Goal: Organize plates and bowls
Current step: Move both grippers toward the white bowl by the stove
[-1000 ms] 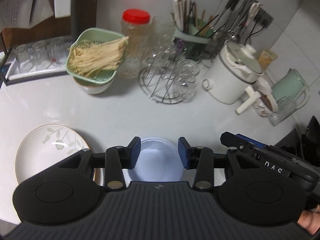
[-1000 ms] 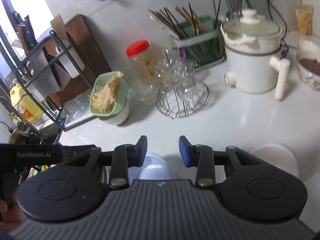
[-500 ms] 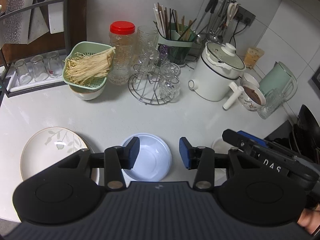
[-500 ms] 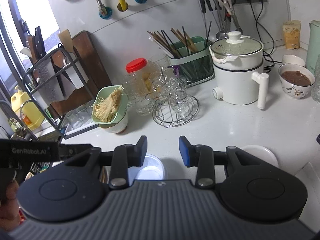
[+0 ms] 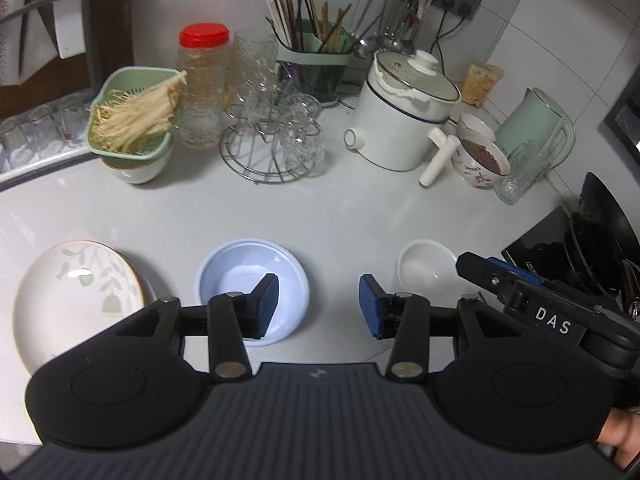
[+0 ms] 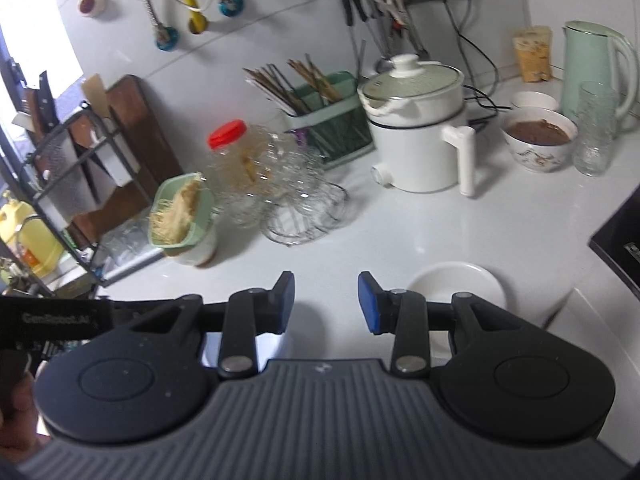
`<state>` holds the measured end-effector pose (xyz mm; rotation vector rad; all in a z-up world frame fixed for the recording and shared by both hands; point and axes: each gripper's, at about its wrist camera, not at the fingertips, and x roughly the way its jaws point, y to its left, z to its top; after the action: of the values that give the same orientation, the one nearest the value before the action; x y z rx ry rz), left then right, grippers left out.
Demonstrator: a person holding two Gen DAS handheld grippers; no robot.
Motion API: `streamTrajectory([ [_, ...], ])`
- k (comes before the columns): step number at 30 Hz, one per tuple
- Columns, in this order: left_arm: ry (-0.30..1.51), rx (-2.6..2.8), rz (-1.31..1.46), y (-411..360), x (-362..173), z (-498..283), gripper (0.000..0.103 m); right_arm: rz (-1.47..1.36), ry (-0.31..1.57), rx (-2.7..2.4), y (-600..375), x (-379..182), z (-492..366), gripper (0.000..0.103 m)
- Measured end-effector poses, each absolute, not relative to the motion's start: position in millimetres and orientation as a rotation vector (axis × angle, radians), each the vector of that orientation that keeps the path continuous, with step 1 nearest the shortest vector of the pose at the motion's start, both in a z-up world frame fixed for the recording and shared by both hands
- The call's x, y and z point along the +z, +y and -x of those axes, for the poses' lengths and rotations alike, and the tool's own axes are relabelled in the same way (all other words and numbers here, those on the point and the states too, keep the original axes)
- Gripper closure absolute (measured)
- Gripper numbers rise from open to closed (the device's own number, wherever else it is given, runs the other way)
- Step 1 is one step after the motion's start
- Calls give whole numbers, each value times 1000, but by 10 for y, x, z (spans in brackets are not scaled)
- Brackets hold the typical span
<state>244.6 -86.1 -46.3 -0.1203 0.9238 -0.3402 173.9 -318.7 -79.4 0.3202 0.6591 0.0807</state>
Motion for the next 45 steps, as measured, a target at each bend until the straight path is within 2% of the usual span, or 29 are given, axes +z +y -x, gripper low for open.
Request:
streamTrajectory([
  [4, 941, -387, 127, -1027, -557, -2521, 52, -287, 661, 20, -3317, -833, -1690, 64],
  [12, 970, -472, 65, -1499, -739, -2817, 37, -312, 706, -107, -3663, -998, -1695, 65],
  [13, 973, -480, 48, -1562, -771, -2860, 35, -321, 710, -123, -3708, -1022, -1708, 62],
  [15, 976, -499, 18, -1669, -845, -2946, 33, -346, 719, -141, -3795, -1075, -1727, 32],
  [17, 989, -514, 5, -1747, -919, -3033, 33, -363, 721, -162, -3870, -1132, -1747, 29],
  [22, 1024, -569, 26, -1883, -1087, -3236, 31, -375, 758, -214, -3985, -1278, -1860, 29],
  [28, 1094, -611, 35, -2082, -1424, -3457, 31, -423, 805, -239, -4098, -1518, -2045, 30],
  [34, 1146, -627, 40, -2242, -1694, -3633, 33, -438, 837, -245, -4167, -1730, -2196, 41],
  [39, 1189, -630, 81, -2345, -1791, -3782, 45, -458, 866, -248, -4246, -1838, -2285, 58],
  [44, 1209, -621, 65, -2464, -1913, -3859, 61, -499, 886, -247, -4302, -1923, -2308, 65],
  [45, 1212, -620, 60, -2482, -1928, -3860, 64, -505, 893, -252, -4308, -1943, -2310, 70],
])
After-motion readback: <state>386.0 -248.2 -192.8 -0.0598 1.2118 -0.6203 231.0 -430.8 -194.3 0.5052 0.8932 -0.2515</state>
